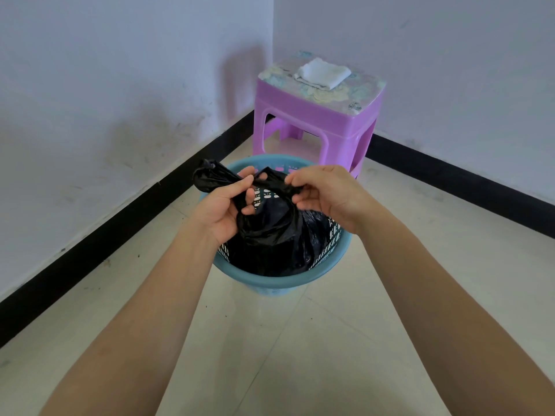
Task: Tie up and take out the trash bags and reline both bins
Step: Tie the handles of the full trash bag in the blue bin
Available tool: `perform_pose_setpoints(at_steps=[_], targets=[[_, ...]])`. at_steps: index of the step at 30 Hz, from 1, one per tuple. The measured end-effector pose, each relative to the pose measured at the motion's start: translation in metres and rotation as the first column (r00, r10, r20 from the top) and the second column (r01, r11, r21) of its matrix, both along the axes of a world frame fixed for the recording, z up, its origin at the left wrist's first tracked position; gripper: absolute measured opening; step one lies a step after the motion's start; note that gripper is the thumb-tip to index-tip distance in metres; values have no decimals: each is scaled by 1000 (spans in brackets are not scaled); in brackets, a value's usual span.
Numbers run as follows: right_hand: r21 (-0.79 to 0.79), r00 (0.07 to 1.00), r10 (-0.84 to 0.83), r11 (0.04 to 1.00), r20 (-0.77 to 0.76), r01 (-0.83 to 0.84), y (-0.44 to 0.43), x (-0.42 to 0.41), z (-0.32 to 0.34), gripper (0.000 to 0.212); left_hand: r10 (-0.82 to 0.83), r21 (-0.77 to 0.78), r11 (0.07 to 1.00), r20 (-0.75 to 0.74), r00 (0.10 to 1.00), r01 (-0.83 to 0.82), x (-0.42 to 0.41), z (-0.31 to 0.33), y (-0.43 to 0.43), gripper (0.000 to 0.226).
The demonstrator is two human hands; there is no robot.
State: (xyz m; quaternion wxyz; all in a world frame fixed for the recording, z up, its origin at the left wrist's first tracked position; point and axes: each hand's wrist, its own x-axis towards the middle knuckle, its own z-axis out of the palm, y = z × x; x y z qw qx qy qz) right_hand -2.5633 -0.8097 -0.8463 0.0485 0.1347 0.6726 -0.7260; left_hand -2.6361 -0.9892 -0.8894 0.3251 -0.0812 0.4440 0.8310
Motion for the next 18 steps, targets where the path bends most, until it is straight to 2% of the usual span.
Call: perform_pose_setpoints(at_steps=[3, 5, 7, 10, 12, 15, 16, 18], targets=[[174, 957, 214, 953, 196, -249, 8, 6, -7, 17, 27, -60, 998, -53, 998, -31, 1, 0, 0, 25], [256, 935, 264, 912, 235, -322, 12, 8, -10, 23, 21, -89, 996, -96, 995, -29, 2, 1, 1, 27], [358, 962, 195, 899, 192, -254, 13, 6, -12, 24, 12, -96, 995, -121, 993, -23, 3, 3, 1, 27], [478, 998, -52, 877, 27, 33, 15, -1, -21, 18, -39, -132, 991, -162, 986, 17, 5, 9, 2, 35], [493, 992, -113, 861, -54, 125, 15, -5, -29, 36, -96, -169, 983, -179, 979, 65, 6, 11, 3, 48], [508, 1000, 22, 861, -13, -12, 10, -7, -41, 68, -181, -258, 958, -195, 964, 128, 6, 12, 1, 44], [490, 996, 83, 868, 30, -87, 8, -7, -45, 68, -207, -291, 946, -199, 958, 144, 6, 12, 0, 42], [507, 988, 133, 848, 74, -152, 8, -8, -52, 44, -205, -336, 933, -204, 957, 128, 5, 12, -1, 41]])
